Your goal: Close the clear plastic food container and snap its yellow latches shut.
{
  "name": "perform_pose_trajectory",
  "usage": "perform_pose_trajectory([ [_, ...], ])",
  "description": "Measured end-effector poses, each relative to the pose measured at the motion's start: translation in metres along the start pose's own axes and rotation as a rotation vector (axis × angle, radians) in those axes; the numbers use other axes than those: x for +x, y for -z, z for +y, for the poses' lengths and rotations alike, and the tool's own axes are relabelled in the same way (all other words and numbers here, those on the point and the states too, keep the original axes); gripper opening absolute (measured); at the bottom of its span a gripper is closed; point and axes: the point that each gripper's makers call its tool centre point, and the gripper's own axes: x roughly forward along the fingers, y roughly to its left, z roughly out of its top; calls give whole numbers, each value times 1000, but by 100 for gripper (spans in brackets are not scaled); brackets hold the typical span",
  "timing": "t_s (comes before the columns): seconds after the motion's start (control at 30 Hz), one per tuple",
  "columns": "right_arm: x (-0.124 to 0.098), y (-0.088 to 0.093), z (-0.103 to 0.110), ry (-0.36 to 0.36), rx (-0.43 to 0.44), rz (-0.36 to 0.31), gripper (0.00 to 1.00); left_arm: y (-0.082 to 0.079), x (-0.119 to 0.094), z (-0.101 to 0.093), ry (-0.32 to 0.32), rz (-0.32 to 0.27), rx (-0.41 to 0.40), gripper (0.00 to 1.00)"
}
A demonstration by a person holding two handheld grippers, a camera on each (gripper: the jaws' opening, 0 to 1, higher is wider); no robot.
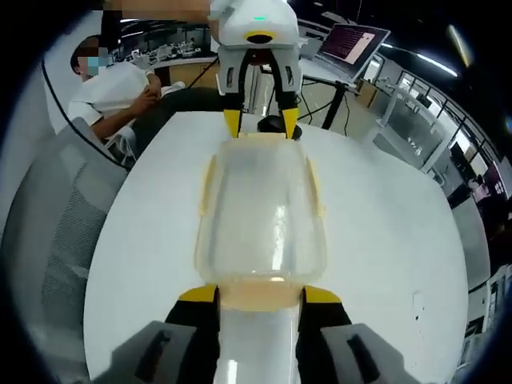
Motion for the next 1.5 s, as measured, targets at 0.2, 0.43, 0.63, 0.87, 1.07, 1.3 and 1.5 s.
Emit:
perform_pose_trajectory([
  [0.2, -14, 16, 0, 4, -2, 9, 35, -20, 7, 2, -1, -4, 4, 36],
  [0.43, -25, 35, 0, -3, 1, 19, 35, -37, 19, 3, 2, -6, -2, 36],
  [0.63, -34, 49, -1, -7, 3, 20, 35, -53, 25, 5, 2, -9, -5, 36],
  [0.87, -46, 69, -1, -14, 6, 23, 35, -74, 34, 4, 6, -21, -7, 36],
  [1.07, -55, 86, 0, -17, 16, 25, 35, -91, 43, 4, 11, -22, -6, 36],
  [1.3, -62, 102, 1, -23, 22, 26, 35, -107, 51, 3, 15, -17, -4, 36],
  [1.5, -67, 116, 1, -29, 29, 24, 35, -120, 57, 2, 19, -16, -5, 36],
])
